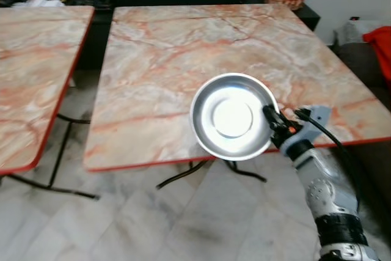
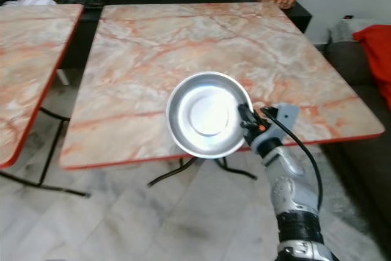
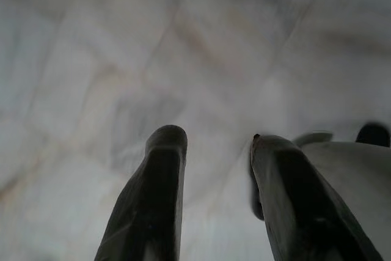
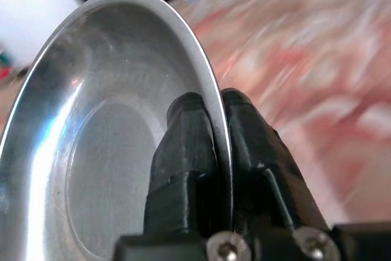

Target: Setting the table

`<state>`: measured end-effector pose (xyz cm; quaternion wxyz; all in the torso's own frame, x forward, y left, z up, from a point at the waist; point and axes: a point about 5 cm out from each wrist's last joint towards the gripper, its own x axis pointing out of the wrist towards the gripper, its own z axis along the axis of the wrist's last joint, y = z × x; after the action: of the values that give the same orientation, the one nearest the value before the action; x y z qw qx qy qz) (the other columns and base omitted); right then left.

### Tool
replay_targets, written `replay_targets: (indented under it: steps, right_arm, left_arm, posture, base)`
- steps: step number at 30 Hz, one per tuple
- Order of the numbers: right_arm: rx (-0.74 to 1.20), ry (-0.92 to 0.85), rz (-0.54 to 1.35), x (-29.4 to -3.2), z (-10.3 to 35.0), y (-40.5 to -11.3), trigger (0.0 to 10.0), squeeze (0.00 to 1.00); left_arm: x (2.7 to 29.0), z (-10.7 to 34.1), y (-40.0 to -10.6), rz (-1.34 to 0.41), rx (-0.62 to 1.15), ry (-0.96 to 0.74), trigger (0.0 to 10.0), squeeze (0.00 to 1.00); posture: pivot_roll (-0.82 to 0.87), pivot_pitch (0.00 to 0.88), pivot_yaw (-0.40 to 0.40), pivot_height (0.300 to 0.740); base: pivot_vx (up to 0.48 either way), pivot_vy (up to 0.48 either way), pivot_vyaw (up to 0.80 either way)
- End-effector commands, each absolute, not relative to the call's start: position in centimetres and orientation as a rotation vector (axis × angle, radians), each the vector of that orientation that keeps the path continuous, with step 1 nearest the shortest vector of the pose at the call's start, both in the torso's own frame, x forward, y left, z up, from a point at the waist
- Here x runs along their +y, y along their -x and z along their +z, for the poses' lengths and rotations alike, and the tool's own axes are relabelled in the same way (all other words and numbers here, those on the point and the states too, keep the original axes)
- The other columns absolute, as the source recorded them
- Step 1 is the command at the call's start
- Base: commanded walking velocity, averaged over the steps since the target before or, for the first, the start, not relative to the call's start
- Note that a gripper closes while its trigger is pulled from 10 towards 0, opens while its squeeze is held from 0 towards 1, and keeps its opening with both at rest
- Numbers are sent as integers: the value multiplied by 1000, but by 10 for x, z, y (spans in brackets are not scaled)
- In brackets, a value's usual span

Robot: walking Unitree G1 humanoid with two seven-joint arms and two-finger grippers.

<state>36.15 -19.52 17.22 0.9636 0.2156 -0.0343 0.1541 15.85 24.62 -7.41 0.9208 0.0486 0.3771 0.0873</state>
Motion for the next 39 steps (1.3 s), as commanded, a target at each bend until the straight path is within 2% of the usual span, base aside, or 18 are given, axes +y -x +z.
replay_targets:
  steps: [1, 8, 15, 22, 26, 32, 39]
  right_arm:
    - [-104, -465, 310, -192, 180, -364, 10000, 0]
    - [-125, -531, 219, -206, 179, -365, 10000, 0]
    - [-110, -654, 31, -233, 171, -364, 10000, 0]
    - [-95, -707, 0, -227, 168, -363, 10000, 0]
    - [-22, -737, -117, -228, 159, -365, 10000, 0]
    - [22, -747, -194, -230, 152, -367, 10000, 0]
    - [65, -755, -223, -225, 148, -369, 10000, 0]
  left_arm:
    - [253, -78, -146, 201, 819, -99, 10000, 0]
    - [254, -78, -145, 194, 823, -98, 10000, 0]
    - [259, -76, -145, 181, 822, -112, 10000, 0]
    - [258, -76, -149, 161, 819, -118, 10000, 0]
    - [257, -75, -149, 146, 820, -123, 10000, 0]
    - [258, -75, -150, 148, 818, -127, 10000, 0]
    - [257, -75, -150, 143, 820, -128, 10000, 0]
  posture:
    - [59, 178, -67, 740]
    - [68, 171, -57, 740]
    - [61, 154, -39, 740]
    - [60, 144, -32, 740]
    - [64, 143, -31, 740]
    - [66, 161, -29, 740]
    - [68, 169, -29, 740]
  base:
    - [0, 0, 0]
    - [0, 0, 0]
    - [0, 0, 0]
    - [0, 0, 0]
    - [0, 0, 0]
    - [0, 0, 0]
    - [0, 0, 0]
